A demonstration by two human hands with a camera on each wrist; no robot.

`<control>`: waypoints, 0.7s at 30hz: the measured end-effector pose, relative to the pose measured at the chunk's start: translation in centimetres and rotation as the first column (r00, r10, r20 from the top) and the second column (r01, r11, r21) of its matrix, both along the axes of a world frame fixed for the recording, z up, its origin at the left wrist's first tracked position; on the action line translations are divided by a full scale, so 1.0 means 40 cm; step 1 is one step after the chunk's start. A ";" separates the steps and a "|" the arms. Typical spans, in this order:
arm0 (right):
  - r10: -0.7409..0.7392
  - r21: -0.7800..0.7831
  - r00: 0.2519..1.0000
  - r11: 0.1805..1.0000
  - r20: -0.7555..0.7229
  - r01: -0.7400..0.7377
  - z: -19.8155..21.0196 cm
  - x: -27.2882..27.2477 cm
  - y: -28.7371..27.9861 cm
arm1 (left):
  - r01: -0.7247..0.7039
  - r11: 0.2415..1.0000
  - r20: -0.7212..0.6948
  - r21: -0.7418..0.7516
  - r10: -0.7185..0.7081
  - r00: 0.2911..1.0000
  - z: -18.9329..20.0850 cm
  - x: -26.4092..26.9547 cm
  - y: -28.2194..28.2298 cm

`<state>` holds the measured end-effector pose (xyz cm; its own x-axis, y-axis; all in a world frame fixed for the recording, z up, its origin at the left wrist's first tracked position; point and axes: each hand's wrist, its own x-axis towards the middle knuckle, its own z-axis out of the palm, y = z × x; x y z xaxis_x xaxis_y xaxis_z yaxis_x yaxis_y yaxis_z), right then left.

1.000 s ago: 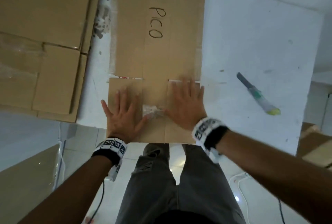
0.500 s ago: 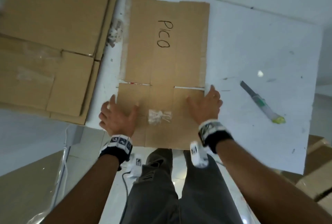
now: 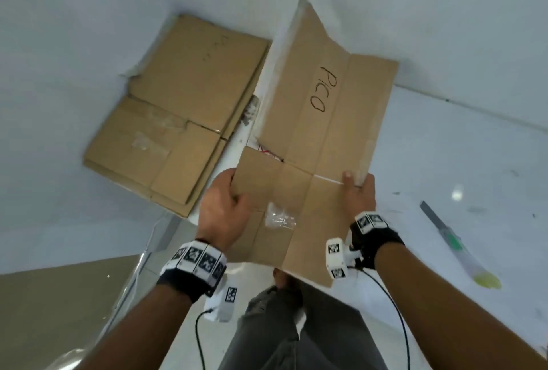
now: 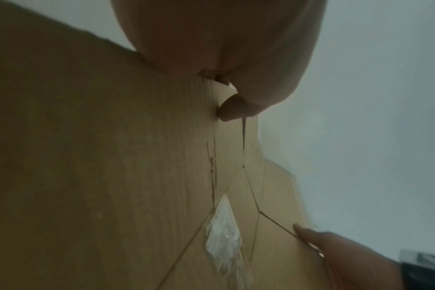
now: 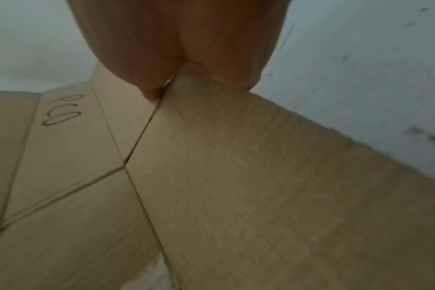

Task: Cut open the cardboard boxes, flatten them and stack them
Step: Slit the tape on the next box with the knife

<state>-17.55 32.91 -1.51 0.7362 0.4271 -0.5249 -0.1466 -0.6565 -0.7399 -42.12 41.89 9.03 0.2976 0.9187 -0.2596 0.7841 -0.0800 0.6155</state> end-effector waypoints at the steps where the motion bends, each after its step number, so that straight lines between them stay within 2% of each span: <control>1: 0.003 0.029 1.000 1.000 -0.018 -0.003 0.015 -0.011 0.012 | -0.001 1.000 0.006 0.024 0.001 1.000 0.026 -0.017 0.016; 4: 0.038 0.131 0.997 0.991 -0.072 -0.028 0.068 -0.065 0.093 | -0.017 0.985 -0.037 0.174 0.024 0.999 0.099 -0.082 0.082; 8: 0.113 0.244 0.983 0.967 -0.146 -0.075 0.144 -0.160 0.265 | -0.121 0.945 -0.104 0.305 0.159 0.982 0.149 -0.185 0.222; 12: 0.172 0.219 0.965 0.967 -0.199 -0.127 0.178 -0.277 0.462 | -0.150 0.898 -0.143 0.413 0.226 0.963 0.116 -0.305 0.407; 15: 0.170 0.135 0.952 0.981 -0.255 -0.139 0.152 -0.352 0.601 | -0.104 0.883 -0.322 0.457 0.273 0.906 0.043 -0.357 0.512; 17: 0.281 -0.019 0.930 0.956 -0.237 -0.293 0.096 -0.395 0.677 | 0.022 0.945 -0.508 0.325 0.155 0.847 -0.040 -0.379 0.539; 19: 0.475 -0.253 0.854 0.818 -0.212 -0.517 0.041 -0.435 0.719 | 0.142 0.989 -0.610 0.043 -0.087 0.788 -0.146 -0.408 0.532; 21: 0.602 -0.358 0.780 0.699 -0.173 -0.619 0.001 -0.458 0.737 | 0.163 0.966 -0.594 -0.203 -0.253 0.764 -0.233 -0.434 0.521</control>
